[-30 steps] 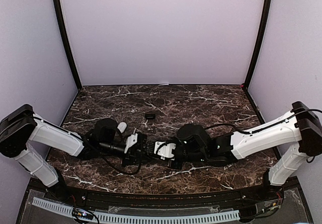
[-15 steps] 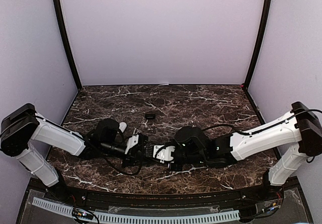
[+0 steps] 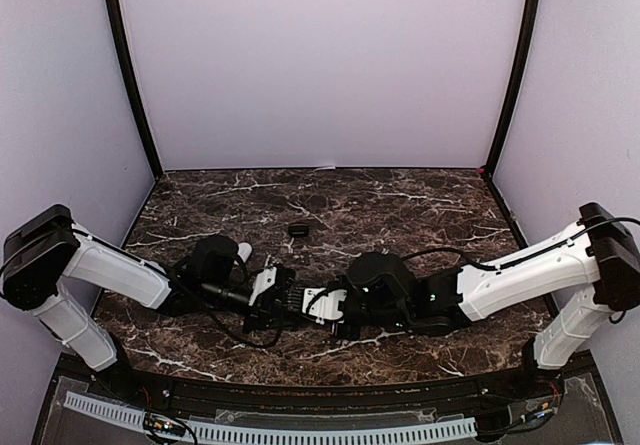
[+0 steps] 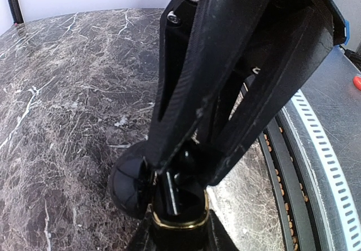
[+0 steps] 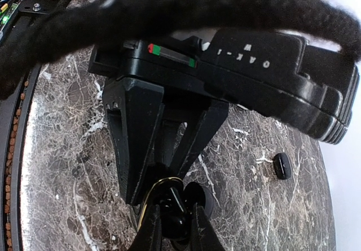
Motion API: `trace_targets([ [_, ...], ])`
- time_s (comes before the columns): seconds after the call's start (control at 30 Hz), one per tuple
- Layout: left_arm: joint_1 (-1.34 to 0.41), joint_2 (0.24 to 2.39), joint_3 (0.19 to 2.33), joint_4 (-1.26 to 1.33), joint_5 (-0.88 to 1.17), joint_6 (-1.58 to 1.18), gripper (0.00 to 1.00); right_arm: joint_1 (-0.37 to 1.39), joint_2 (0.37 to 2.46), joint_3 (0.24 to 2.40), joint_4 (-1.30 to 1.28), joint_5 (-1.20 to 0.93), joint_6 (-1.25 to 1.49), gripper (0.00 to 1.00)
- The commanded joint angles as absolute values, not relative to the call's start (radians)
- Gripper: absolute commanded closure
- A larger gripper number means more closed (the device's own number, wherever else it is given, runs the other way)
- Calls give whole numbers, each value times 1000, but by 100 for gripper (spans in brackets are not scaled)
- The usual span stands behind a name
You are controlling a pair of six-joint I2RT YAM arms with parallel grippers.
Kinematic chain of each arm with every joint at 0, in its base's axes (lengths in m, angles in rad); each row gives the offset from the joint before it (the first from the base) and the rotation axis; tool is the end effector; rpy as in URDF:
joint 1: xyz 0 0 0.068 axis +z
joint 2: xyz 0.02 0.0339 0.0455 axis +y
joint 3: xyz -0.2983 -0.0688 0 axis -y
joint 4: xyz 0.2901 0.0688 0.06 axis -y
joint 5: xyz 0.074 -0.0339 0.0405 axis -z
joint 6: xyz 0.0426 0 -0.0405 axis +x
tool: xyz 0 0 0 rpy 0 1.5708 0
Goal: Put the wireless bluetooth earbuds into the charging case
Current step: Insert the left earbud into the left side groove of the charging case.
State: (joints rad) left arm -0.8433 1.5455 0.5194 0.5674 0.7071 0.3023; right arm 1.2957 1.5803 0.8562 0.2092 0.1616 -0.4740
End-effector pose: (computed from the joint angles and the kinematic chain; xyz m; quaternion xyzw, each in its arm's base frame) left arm 0.1851 -0.2495 0.1476 0.5854 0.5706 -0.4157 0.3986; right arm 0.1101 0.3647 0.2074 -0.6405 0.5768 0.1366 0.4882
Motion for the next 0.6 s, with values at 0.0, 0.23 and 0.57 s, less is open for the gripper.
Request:
trace_targets([
  [0.0, -850, 1544, 533, 586, 760, 297, 90, 1301, 1574, 855, 301, 212, -481, 100],
  [0.23, -850, 1550, 540, 584, 775, 290, 90, 1315, 1592, 880, 268, 198, -510, 100],
  [0.57, -850, 1550, 556, 549, 795, 295, 90, 1333, 1640, 899, 221, 199, -580, 99],
])
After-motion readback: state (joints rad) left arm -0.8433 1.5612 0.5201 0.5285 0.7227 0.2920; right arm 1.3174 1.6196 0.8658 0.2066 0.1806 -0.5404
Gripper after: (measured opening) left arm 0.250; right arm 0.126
